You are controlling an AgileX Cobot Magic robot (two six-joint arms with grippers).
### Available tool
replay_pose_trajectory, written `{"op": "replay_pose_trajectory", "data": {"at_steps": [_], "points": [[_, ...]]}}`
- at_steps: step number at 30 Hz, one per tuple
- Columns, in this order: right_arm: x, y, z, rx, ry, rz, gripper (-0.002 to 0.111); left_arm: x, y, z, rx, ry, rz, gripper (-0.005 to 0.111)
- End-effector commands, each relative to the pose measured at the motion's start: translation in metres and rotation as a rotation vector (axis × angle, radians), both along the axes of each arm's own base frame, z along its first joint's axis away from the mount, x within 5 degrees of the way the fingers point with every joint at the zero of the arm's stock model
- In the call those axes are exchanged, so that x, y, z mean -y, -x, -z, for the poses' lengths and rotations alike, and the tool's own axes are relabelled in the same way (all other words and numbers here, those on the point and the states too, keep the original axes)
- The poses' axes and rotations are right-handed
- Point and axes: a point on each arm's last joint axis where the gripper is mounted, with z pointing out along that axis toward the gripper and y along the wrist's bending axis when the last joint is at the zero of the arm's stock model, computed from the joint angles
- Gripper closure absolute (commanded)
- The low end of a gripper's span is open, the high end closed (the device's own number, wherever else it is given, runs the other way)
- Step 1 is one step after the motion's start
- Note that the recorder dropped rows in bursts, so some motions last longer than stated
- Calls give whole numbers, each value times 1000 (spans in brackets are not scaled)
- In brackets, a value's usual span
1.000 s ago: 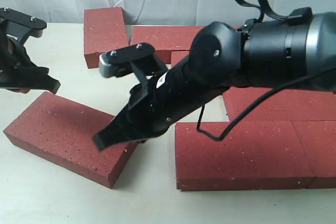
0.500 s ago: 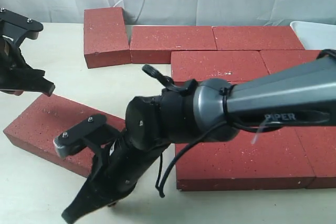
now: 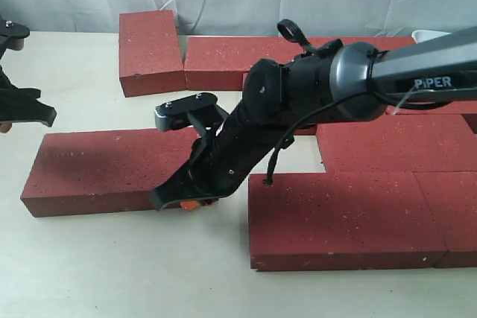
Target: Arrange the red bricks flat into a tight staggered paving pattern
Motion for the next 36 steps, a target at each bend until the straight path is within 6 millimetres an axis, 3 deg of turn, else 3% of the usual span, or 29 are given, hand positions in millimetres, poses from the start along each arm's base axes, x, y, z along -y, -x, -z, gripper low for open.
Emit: {"op": "replay_pose_trajectory", "data": {"at_steps": [1, 6, 10, 16, 22, 28, 36], "points": [[6, -5, -39, 58, -64, -1, 109, -14, -5, 21, -64, 29, -93, 107], [4, -23, -74, 128, -141, 24, 109, -24, -7, 38, -131, 32, -137, 107], [-8, -35, -78, 120, -191, 49, 109, -22, -14, 54, -135, 57, -136, 107], [-26, -48, -57, 57, -201, 85, 109, -13, -21, 76, -173, 148, -146, 107], [-30, -54, -31, 24, -151, 93, 109, 0, -22, 95, -236, 269, -102, 107], [-28, -57, -6, 13, -74, 70, 109, 9, -23, 97, -238, 364, -84, 107], [-7, -70, 4, 14, 43, 135, 109, 23, -25, 93, -216, 514, -31, 107]]}}
